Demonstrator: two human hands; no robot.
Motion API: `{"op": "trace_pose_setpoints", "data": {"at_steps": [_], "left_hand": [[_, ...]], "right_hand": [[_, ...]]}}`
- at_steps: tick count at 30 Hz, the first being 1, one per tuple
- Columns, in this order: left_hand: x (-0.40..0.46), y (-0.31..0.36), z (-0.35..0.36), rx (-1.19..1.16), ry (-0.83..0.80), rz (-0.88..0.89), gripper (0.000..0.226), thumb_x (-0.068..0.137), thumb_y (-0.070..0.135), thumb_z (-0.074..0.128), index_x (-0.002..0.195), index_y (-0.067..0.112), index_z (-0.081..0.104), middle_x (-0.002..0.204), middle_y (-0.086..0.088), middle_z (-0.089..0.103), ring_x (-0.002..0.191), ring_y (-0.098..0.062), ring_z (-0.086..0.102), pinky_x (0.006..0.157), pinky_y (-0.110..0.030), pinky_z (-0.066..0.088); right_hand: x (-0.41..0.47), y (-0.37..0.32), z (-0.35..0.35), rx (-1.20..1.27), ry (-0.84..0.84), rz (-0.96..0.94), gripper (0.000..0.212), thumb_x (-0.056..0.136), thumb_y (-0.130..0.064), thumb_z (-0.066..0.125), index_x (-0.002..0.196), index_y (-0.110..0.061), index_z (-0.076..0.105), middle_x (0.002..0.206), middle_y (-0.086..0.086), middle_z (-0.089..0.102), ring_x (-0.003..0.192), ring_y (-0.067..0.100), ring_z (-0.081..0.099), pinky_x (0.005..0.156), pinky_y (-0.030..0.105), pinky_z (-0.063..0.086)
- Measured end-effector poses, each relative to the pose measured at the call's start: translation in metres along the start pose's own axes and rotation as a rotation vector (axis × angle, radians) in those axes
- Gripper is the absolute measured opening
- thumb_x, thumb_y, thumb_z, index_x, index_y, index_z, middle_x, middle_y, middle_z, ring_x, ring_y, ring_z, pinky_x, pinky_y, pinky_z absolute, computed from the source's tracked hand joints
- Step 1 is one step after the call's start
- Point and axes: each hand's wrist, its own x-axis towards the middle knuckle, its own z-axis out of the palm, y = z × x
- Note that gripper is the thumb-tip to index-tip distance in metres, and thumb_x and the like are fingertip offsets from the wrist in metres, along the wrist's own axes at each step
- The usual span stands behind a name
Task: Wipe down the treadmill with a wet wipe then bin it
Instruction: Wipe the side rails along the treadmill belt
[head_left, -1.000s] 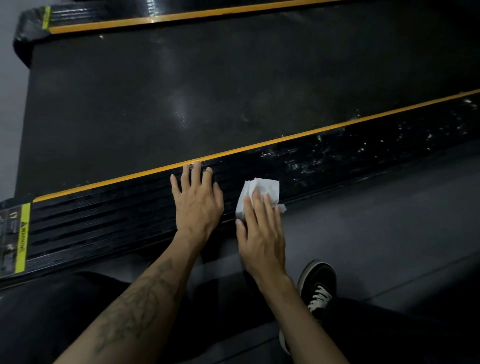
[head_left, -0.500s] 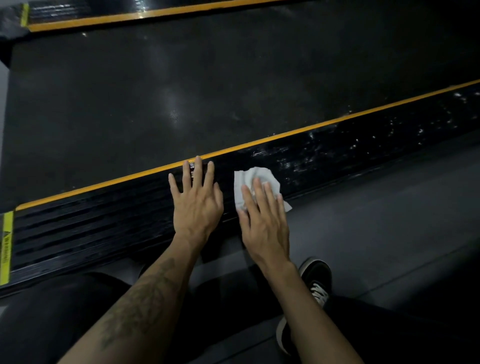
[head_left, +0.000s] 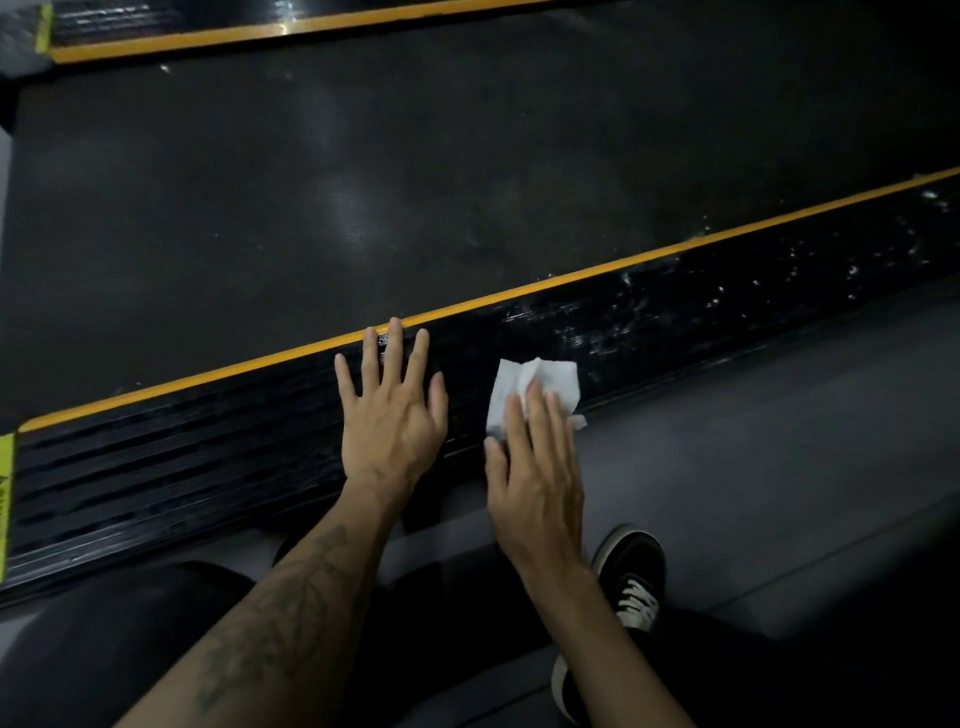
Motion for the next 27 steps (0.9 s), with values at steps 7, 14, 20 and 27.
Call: {"op": "trace_pose_setpoints", "data": {"at_steps": [7,14,20,27], "left_hand": [[0.002,0.0,-0.002,0.009,-0.032,0.001,0.064,0.105,0.05,0.019,0.164,0.026,0.022,0.173,-0.004,0.01,0.16,-0.026,-0.001,0.127,-0.058,0.001],[0.003,0.002,-0.004,-0.001,-0.041,-0.006,0.065,0.104,0.051,0.016,0.164,0.027,0.02,0.173,-0.003,0.008,0.16,-0.025,-0.003,0.127,-0.057,0.0],[0.003,0.002,-0.004,-0.003,-0.034,-0.004,0.065,0.104,0.05,0.017,0.164,0.026,0.021,0.173,-0.004,0.008,0.16,-0.025,-0.003,0.127,-0.056,-0.001],[0.004,0.003,-0.002,0.005,-0.022,-0.004,0.065,0.103,0.049,0.02,0.163,0.025,0.023,0.173,-0.006,0.01,0.16,-0.027,-0.001,0.127,-0.057,-0.001]], "right_hand": [[0.024,0.023,-0.003,-0.057,-0.063,-0.054,0.053,0.107,-0.035,0.037,0.156,-0.015,0.042,0.166,0.012,0.029,0.156,0.028,0.022,0.124,0.052,0.026],[0.024,0.009,-0.001,-0.043,-0.077,-0.12,0.053,0.106,-0.037,0.037,0.154,-0.016,0.047,0.164,0.015,0.034,0.154,0.031,0.026,0.124,0.05,0.025],[0.026,0.013,-0.002,-0.074,-0.078,0.026,0.057,0.108,-0.044,0.031,0.156,-0.014,0.042,0.166,0.014,0.029,0.156,0.03,0.022,0.126,0.051,0.021],[0.052,0.023,-0.001,-0.11,-0.131,-0.119,0.057,0.108,-0.047,0.029,0.157,-0.022,0.04,0.167,0.007,0.029,0.156,0.027,0.021,0.125,0.054,0.021]]}}
